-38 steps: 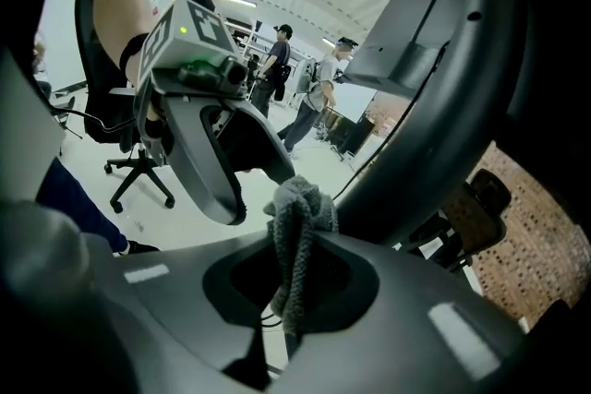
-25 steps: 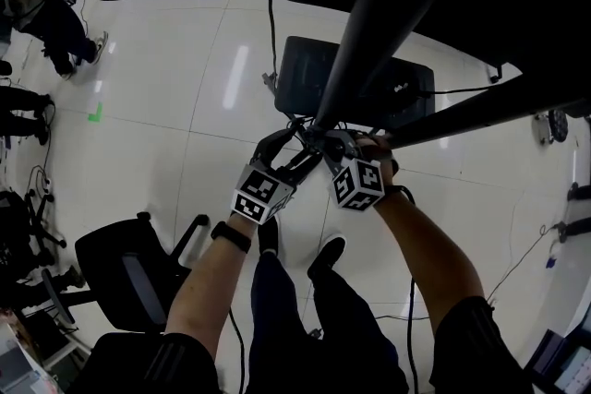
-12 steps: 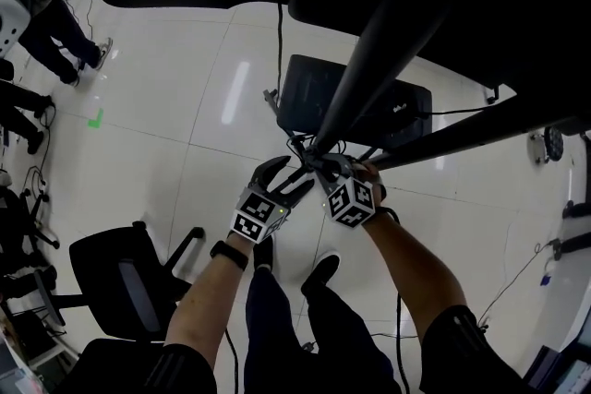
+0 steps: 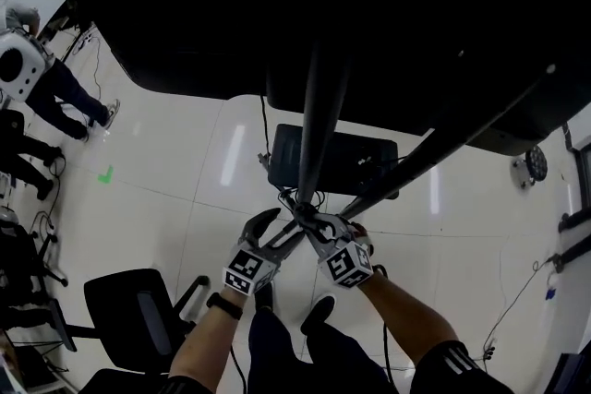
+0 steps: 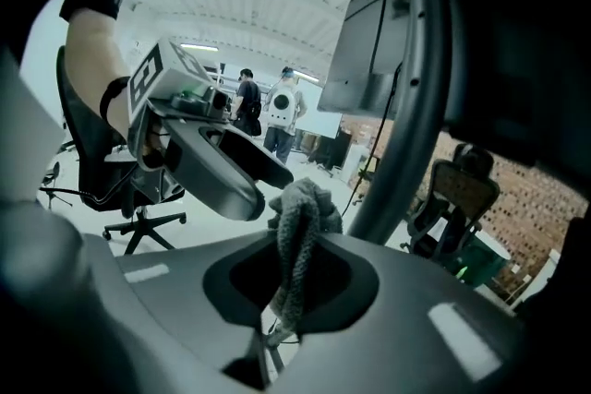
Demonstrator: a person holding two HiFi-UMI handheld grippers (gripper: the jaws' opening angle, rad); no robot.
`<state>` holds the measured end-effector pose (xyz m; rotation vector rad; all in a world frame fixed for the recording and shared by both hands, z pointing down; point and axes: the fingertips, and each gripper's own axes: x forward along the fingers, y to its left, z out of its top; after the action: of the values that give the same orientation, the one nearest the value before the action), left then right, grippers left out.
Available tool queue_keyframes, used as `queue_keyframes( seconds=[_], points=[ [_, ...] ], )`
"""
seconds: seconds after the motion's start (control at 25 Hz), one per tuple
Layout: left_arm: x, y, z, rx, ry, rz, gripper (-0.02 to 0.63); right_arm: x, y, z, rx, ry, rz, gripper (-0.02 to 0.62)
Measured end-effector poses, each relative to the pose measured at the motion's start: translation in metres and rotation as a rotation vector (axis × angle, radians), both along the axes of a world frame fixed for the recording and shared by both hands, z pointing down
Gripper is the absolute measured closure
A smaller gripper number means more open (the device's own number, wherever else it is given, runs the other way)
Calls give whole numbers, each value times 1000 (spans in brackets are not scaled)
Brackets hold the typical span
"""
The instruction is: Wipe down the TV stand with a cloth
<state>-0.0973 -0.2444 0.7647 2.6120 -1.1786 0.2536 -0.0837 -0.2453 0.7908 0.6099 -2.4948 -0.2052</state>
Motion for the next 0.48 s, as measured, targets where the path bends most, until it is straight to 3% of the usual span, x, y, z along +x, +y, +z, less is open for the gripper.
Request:
queue_keyframes(
  seconds=[0.28,0.48],
  points=[
    [28,8,-138,189,-11,29,272,32,-6,-145,109,-159,49,568],
    [60,16,-233,317,14,58,272,54,2,-259,250,-246,48,566]
  ],
)
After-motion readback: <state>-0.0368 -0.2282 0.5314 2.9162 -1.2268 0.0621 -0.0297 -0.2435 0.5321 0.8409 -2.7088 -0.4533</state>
